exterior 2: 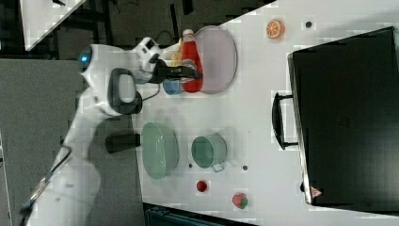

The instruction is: Pick ketchup from plate and place it on table.

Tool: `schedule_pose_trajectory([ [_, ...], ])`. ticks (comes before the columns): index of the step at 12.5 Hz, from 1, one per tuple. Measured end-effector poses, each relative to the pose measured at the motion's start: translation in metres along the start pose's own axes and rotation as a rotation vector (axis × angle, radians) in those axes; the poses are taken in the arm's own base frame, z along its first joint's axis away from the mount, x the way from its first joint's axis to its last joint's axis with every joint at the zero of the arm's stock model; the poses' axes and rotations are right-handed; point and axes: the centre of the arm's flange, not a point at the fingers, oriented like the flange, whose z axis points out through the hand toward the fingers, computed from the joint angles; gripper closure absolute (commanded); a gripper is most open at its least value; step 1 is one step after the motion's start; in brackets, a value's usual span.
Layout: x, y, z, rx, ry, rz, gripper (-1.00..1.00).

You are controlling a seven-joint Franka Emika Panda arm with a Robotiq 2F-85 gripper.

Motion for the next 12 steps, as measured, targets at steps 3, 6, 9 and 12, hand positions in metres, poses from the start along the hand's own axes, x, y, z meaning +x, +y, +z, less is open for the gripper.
schedule_pose_trajectory([
  [3,-0.021,0.020,-0.089,-0.001,0.033,0.052,-0.26],
  [6,-0.059,0.046,-0.137,-0.022,0.044,0.118,-0.27],
  [9,-0.099,0.064,-0.139,-0.030,0.048,0.219,-0.27],
  [12,-0.128,0.071,-0.083,-0.044,0.024,0.257,-0.27],
])
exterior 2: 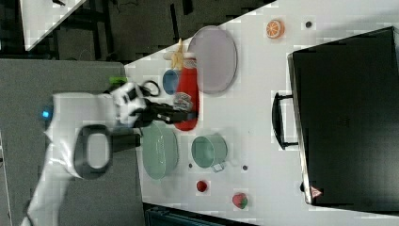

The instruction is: Pick ketchup from plate and place it on table.

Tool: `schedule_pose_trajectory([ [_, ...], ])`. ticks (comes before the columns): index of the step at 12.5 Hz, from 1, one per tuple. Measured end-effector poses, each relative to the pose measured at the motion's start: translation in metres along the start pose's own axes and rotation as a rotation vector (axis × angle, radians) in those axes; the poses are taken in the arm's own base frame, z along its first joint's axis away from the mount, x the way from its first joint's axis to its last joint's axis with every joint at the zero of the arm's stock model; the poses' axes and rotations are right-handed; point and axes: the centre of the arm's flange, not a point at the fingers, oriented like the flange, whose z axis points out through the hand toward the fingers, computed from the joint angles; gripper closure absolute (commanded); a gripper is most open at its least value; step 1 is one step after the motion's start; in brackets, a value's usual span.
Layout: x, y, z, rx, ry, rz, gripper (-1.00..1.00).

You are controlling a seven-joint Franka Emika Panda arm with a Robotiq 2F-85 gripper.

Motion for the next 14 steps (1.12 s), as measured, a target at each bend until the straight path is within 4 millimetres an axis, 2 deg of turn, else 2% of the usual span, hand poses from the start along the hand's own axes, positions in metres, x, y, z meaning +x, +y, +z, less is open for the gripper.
schedule_pose_trajectory([
  [4,-0.030,0.010,0.105,-0.016,-0.045,0.007,-0.26],
  [6,-0.044,0.015,0.146,-0.022,-0.085,0.011,-0.27],
  [9,-0.048,0.016,0.185,-0.018,-0.084,0.010,-0.27],
  [11,-0.047,0.018,0.202,-0.019,-0.093,0.017,-0.32],
  [14,-0.048,0.018,0.214,-0.019,-0.096,0.019,-0.96],
])
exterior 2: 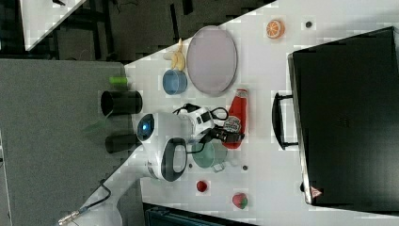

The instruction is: Pick ketchup from plate and place it on table.

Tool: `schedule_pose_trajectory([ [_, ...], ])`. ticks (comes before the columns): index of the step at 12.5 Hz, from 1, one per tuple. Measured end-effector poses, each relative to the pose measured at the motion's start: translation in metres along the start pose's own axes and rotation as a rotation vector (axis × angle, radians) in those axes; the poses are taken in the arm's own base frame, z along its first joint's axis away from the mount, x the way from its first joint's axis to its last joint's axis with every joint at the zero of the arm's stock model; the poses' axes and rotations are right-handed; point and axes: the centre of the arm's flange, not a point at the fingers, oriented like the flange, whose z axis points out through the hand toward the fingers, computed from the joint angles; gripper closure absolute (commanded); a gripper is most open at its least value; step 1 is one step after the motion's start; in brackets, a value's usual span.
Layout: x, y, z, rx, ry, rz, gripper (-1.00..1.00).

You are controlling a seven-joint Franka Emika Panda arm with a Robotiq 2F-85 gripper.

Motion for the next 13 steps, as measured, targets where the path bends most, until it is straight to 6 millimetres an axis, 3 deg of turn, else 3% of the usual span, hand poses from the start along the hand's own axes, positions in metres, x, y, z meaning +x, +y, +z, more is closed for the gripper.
schedule_pose_trajectory([
  [4,0.004,-0.001,-0.014,0.008,0.030,0.002,-1.00],
  [6,0.012,-0.010,-0.047,0.024,0.083,-0.005,-1.00],
  [8,0.022,-0.019,-0.107,0.038,0.131,0.015,-1.00],
  [10,0.034,-0.027,-0.181,0.065,0.192,0.084,-1.00],
  [13,0.031,-0.034,-0.274,0.087,0.224,0.211,-1.00],
])
